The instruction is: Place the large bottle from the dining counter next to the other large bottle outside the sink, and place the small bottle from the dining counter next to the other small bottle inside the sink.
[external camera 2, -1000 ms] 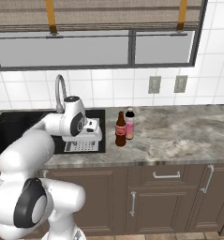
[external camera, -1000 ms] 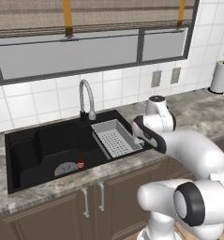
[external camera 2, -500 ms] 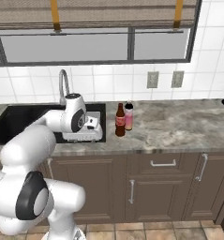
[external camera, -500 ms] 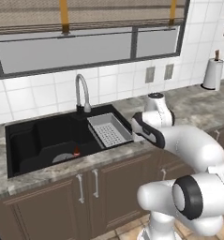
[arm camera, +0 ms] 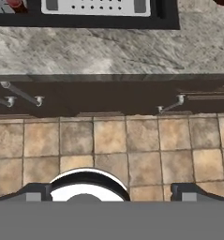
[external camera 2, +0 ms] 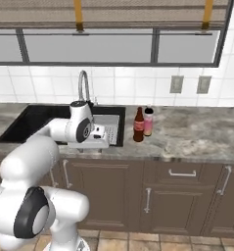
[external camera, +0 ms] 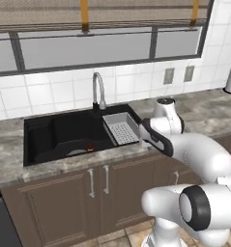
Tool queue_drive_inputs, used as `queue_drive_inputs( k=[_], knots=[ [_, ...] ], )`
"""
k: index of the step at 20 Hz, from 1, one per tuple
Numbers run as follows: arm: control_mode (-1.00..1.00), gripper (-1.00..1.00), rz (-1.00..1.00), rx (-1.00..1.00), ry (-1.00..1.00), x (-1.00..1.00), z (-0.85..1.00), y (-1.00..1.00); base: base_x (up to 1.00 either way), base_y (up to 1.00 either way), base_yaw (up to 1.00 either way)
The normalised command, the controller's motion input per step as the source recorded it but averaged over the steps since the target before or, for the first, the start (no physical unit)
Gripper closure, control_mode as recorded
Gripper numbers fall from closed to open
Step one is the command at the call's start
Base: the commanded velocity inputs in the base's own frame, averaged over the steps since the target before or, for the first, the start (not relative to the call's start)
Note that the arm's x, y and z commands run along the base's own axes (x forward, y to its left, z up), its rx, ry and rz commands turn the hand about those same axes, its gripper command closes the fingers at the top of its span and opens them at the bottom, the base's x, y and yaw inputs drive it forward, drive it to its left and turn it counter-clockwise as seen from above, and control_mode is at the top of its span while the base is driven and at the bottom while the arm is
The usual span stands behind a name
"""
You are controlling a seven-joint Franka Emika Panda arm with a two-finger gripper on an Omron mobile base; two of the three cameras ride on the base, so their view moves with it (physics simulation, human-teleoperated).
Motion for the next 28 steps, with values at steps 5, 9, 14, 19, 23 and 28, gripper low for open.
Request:
queue_drive_inputs(
  k=[5,9,14,19,23,28],
  knots=[
    [1.0,-1.0,0.0,0.0,0.0,0.0,0.0,0.0,0.18,0.51,0.44],
    [1.0,-1.0,0.0,0.0,0.0,0.0,0.0,0.0,0.16,0.62,0.47],
    [1.0,-1.0,0.0,0.0,0.0,0.0,0.0,0.0,0.18,0.71,0.49],
    [1.0,-1.0,0.0,0.0,0.0,0.0,0.0,0.0,0.14,0.8,0.51],
    [1.0,-1.0,0.0,0.0,0.0,0.0,0.0,0.0,0.25,0.83,0.52],
    [1.0,-1.0,0.0,0.0,0.0,0.0,0.0,0.0,0.29,0.86,0.52]
  ],
)
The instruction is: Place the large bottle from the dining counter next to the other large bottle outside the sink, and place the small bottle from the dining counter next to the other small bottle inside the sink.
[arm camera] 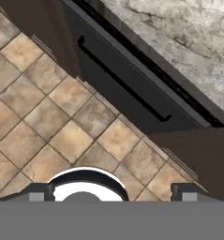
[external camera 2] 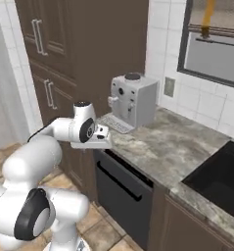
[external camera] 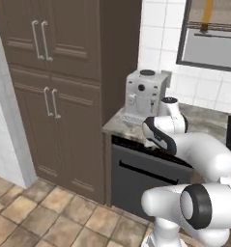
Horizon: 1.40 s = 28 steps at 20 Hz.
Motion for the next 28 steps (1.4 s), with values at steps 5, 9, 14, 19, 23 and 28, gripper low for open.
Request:
queue_drive_inputs(
  k=[5,9,14,19,23,28],
  knots=[
    [1.0,-1.0,0.0,0.0,0.0,0.0,0.0,0.0,0.31,0.87,0.52],
    [1.0,-1.0,0.0,0.0,0.0,0.0,0.0,0.0,0.41,0.89,0.53],
    [1.0,-1.0,0.0,0.0,0.0,0.0,0.0,0.0,0.46,0.95,0.52],
    [1.0,-1.0,0.0,0.0,0.0,0.0,0.0,0.0,0.53,0.78,0.51],
    [1.0,-1.0,0.0,0.0,0.0,0.0,0.0,0.0,0.6,0.65,0.5],
    [1.0,-1.0,0.0,0.0,0.0,0.0,0.0,0.0,0.53,0.55,0.49]
  ],
)
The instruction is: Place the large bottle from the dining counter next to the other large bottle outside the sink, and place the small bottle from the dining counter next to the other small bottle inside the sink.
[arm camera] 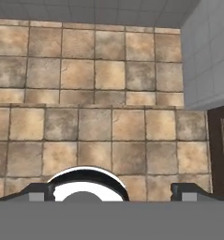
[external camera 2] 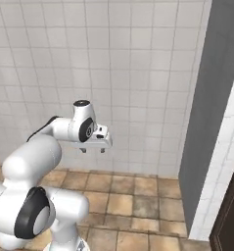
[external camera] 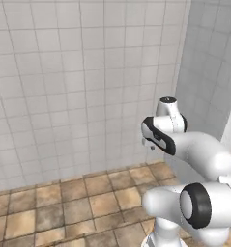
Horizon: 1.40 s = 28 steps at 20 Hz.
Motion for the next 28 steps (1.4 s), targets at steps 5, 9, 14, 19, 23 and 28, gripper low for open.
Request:
queue_drive_inputs(
  k=[5,9,14,19,23,28],
  knots=[
    [1.0,-1.0,0.0,0.0,0.0,0.0,0.0,0.0,0.52,0.46,0.51],
    [1.0,-1.0,0.0,0.0,0.0,0.0,0.0,0.0,0.81,0.19,0.47],
    [1.0,-1.0,0.0,0.0,0.0,0.0,0.0,0.0,1.0,0.14,0.43],
    [1.0,-1.0,0.0,0.0,0.0,0.0,0.0,0.0,0.99,0.2,0.44],
    [1.0,-1.0,0.0,0.0,0.0,0.0,0.0,0.0,0.74,0.56,0.5],
    [1.0,-1.0,0.0,0.0,0.0,0.0,0.0,0.0,0.53,0.73,0.58]
  ],
)
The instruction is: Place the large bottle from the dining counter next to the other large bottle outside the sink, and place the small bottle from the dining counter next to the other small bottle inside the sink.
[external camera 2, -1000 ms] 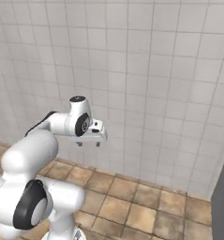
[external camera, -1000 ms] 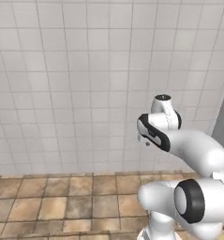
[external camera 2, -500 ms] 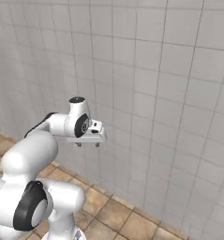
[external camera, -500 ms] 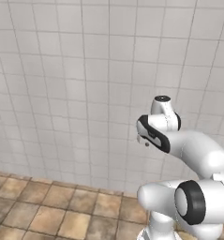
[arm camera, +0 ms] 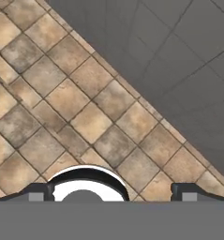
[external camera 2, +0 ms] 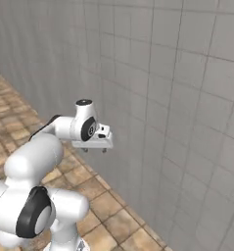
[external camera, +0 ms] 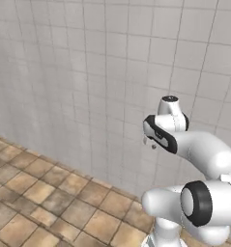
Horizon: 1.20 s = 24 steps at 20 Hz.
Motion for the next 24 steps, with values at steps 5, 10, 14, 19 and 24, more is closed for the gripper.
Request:
queue_drive_inputs(
  k=[5,10,14,19,24],
  knots=[
    [1.0,-1.0,0.0,0.0,0.0,0.0,0.0,0.0,0.59,0.69,0.62],
    [1.0,-1.0,0.0,0.0,0.0,0.0,0.0,0.0,0.72,0.48,0.6],
    [1.0,-1.0,0.0,0.0,0.0,0.0,0.0,0.0,0.79,0.42,0.61],
    [1.0,-1.0,0.0,0.0,0.0,0.0,0.0,0.0,0.88,0.31,0.6],
    [1.0,-1.0,0.0,0.0,0.0,0.0,0.0,0.0,0.82,0.22,0.57]
  ],
)
